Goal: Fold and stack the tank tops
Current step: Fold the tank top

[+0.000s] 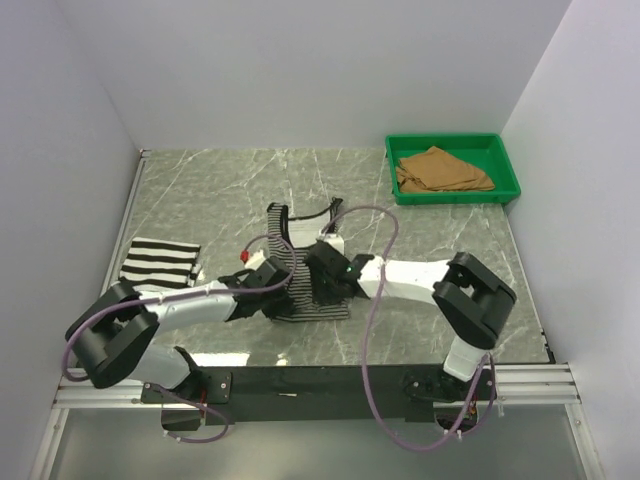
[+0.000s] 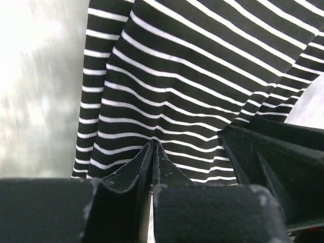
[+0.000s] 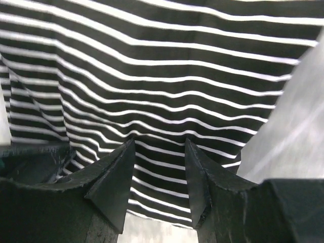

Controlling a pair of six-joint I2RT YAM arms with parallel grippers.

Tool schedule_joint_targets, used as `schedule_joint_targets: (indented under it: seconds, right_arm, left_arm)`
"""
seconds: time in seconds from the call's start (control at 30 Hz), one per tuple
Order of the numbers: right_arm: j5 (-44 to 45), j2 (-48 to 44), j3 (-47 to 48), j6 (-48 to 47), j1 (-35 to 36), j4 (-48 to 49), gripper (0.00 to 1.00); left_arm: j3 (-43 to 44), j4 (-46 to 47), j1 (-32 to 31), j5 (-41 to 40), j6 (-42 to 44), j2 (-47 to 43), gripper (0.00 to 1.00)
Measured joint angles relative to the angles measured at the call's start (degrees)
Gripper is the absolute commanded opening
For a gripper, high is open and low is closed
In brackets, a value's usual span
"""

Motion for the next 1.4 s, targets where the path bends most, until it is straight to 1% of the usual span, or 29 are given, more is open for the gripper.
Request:
schedule_joint_targets:
  seconds: [0.1, 0.2, 0.23, 0.3, 0.4, 0.53, 0.63, 0.7, 0.87, 0.93, 1.0, 1.2, 1.23, 1.27, 1.3, 1.4]
  right_arm:
    - [0.1, -3.5, -3.2, 1.9, 3.8, -1.9, 0.51]
    - [-1.4, -6.7, -5.0, 3.7, 6.6, -4.8, 0.53]
    - [-1.4, -7.8, -5.0, 3.9, 7.0, -6.1, 0.54]
    - [-0.9, -10.0, -4.4, 4.0, 6.5, -8.3, 0.56]
    - [-0.5, -12.0, -0.9, 3.1, 2.4, -10.1, 0.56]
    - [-0.2, -11.0, 5.4, 0.5, -8.8, -9.2, 0.56]
    - [0.5, -7.2, 10.3, -1.6, -15.9, -8.4, 0.55]
    - [1.0, -3.3, 13.7, -2.9, -19.2, -8.3, 0.54]
    - [1.0, 5.5, 18.9, -5.2, -22.7, -8.5, 0.52]
    - [0.9, 8.6, 21.2, -5.7, -23.3, -8.6, 0.49]
    - [0.9, 11.2, 23.4, -6.2, -23.8, -8.6, 0.48]
    - [1.0, 15.9, 28.6, -6.8, -24.3, -8.9, 0.38]
    - [1.0, 16.8, 29.7, -6.8, -24.3, -8.9, 0.33]
    - [1.0, 17.4, 30.7, -6.9, -24.3, -9.0, 0.31]
    - [1.0, 18.0, 31.4, -7.0, -24.3, -9.0, 0.25]
    - [0.9, 19.4, 33.2, -6.9, -24.3, -9.6, 0.16]
  left_arm:
    - [-2.1, -2.3, -3.1, 1.1, -1.1, -3.4, 0.11]
    - [-3.9, -7.1, -4.4, 2.1, -1.7, -8.3, 0.18]
    - [-4.0, -9.3, -4.6, 2.1, -1.9, -10.0, 0.22]
    - [-3.7, -12.7, -4.6, 1.7, -1.7, -12.9, 0.27]
    - [-0.6, -17.0, -3.9, 0.7, -0.5, -14.8, 0.29]
    - [4.1, -17.3, -1.5, 0.4, 1.9, -13.8, 0.26]
    - [5.7, -15.4, 1.7, 1.5, 4.6, -11.2, 0.25]
    - [6.0, -15.1, 3.0, 2.1, 5.9, -9.4, 0.24]
    - [6.3, -14.2, 3.2, 3.7, 7.8, -7.7, 0.23]
    - [6.3, -13.4, 3.2, 4.3, 8.2, -7.6, 0.22]
    - [6.3, -12.9, 3.3, 4.8, 8.5, -7.5, 0.22]
    - [6.3, -12.2, 3.3, 5.2, 8.7, -7.2, 0.22]
    - [6.3, -12.2, 3.3, 5.4, 8.8, -7.1, 0.22]
    - [6.3, -12.1, 3.4, 5.4, 8.9, -7.0, 0.22]
    - [6.3, -12.1, 3.4, 5.4, 9.0, -7.0, 0.22]
    - [6.3, -12.0, 3.5, 5.6, 9.1, -6.8, 0.21]
